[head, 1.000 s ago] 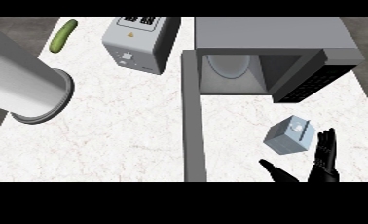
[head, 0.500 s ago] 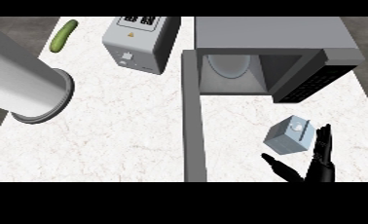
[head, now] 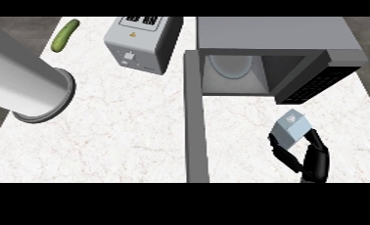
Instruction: Pick up the milk, place it into the microwave and close the microwave
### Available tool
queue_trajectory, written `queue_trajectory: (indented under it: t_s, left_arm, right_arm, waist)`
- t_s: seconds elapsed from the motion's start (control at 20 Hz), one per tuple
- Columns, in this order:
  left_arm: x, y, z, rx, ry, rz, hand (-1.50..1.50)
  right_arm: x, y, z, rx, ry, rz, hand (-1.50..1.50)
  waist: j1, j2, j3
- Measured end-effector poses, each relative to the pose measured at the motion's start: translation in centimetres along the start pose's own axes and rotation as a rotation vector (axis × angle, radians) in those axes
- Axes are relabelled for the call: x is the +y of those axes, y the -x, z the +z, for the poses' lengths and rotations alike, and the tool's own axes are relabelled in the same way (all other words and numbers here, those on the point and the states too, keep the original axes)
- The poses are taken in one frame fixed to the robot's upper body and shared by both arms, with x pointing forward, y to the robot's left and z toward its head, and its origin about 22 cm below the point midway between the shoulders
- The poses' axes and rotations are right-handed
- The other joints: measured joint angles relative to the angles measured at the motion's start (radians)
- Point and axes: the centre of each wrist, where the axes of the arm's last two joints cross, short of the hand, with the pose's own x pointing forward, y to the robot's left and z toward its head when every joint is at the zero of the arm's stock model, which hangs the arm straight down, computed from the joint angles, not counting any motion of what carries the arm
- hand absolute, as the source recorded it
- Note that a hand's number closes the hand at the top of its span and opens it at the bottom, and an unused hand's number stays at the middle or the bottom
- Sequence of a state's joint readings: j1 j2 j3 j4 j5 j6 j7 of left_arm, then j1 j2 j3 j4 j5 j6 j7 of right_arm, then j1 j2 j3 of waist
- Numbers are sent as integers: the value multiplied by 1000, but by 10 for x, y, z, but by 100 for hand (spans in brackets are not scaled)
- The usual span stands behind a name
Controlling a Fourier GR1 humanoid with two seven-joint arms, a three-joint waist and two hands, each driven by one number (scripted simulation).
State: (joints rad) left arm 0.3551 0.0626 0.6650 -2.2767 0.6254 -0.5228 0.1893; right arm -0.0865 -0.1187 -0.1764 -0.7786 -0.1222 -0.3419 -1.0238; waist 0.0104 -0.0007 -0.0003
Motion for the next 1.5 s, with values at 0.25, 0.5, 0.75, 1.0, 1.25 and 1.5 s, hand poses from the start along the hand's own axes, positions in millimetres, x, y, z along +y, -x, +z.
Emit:
queue_trajectory:
  t_s: [0.25,0.5,0.75,1.0,1.25,1.5]
  left_arm:
    - [4,-2,2,1,-2,-3,-150]
    - [2,-2,-1,-1,-2,-4,-150]
    - [2,-1,-5,-3,12,8,-150]
    - [6,-6,-3,-4,1,6,-150]
    - [9,2,2,6,-7,1,-150]
    - [19,6,-2,12,-19,-4,-150]
  right_arm:
    - [9,-1,-7,-38,5,-13,150]
    - [22,-8,-14,-91,-94,-52,150]
    - [33,-14,-43,-98,-302,-149,150]
    - [52,-31,-57,-117,-446,-273,150]
    - [69,-60,-60,-146,-493,-297,150]
    - [86,-96,-75,-166,-486,-274,150]
  waist:
    - [-2,-1,-1]
    - [-4,-1,-2]
    - [5,2,0]
    - [-1,-1,0]
    - [-8,-2,0]
    - [-9,-1,0]
